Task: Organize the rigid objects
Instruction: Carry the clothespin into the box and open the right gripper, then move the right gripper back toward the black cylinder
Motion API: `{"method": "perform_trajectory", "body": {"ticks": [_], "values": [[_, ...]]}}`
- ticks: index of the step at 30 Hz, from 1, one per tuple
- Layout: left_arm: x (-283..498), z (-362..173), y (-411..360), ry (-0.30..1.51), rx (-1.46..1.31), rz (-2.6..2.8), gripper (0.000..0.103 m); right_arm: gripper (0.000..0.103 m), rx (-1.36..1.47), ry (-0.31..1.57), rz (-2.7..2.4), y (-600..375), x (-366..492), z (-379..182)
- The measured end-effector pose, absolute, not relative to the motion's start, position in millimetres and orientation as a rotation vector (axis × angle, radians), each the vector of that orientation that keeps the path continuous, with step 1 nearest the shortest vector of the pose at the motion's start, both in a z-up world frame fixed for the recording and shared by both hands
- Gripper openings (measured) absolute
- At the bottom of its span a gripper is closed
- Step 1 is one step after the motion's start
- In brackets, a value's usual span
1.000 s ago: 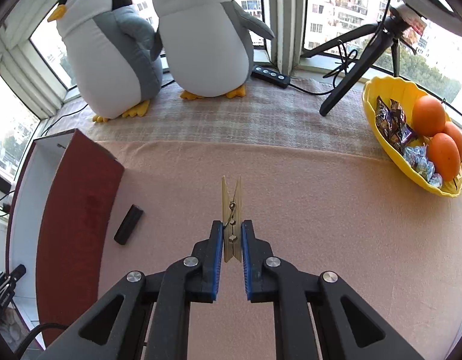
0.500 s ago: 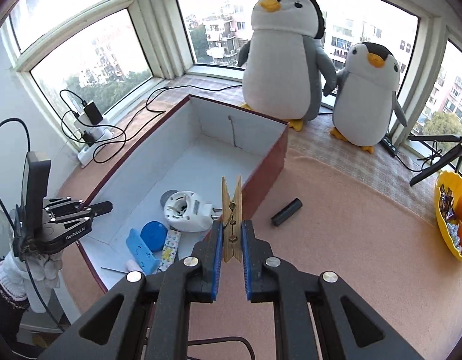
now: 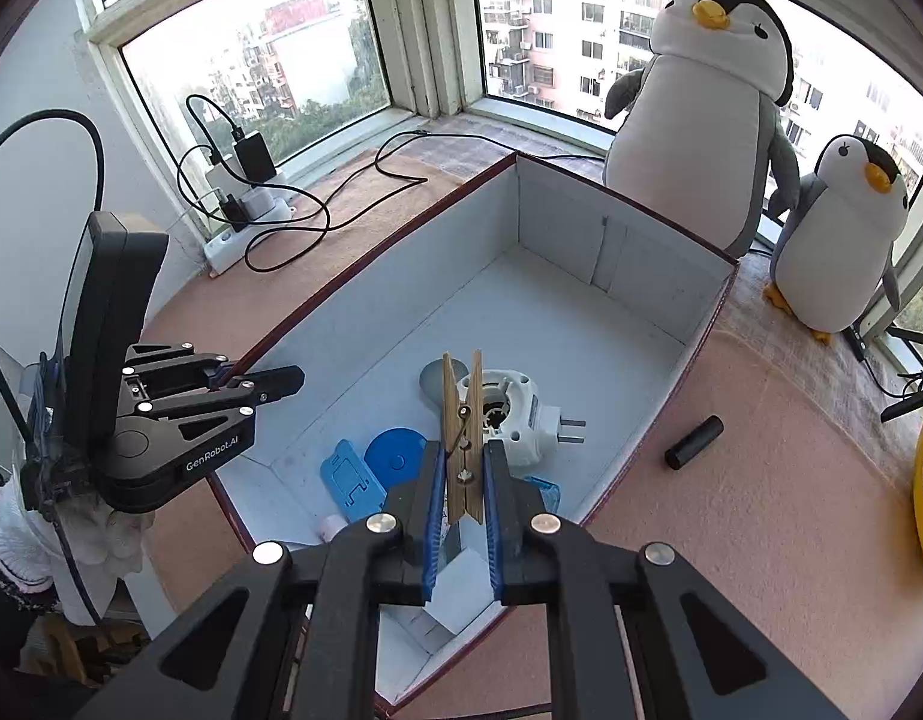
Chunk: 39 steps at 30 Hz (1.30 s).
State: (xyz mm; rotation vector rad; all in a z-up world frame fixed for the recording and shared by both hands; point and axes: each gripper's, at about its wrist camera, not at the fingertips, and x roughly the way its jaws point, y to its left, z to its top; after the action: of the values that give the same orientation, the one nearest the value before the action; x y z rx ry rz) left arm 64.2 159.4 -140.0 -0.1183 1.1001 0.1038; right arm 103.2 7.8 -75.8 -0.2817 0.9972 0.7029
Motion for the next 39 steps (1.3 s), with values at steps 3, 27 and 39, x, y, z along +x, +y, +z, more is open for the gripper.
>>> {"method": "perform_trajectory", "body": {"ticks": [3,27,39], "values": [[64,-140,159,1.100,-0.118,0.104,0.009,0.011,-0.292,1.002,0.707,12,104,-78],[63,-143,157,1.103,-0.119,0.105,0.009,0.059,-0.321,0.965,0.714,18,100,-76],[63,-143,158,1.104,-0.119,0.104,0.009,0.059,-0.196,0.967,0.645,-20,120,-63]]}}
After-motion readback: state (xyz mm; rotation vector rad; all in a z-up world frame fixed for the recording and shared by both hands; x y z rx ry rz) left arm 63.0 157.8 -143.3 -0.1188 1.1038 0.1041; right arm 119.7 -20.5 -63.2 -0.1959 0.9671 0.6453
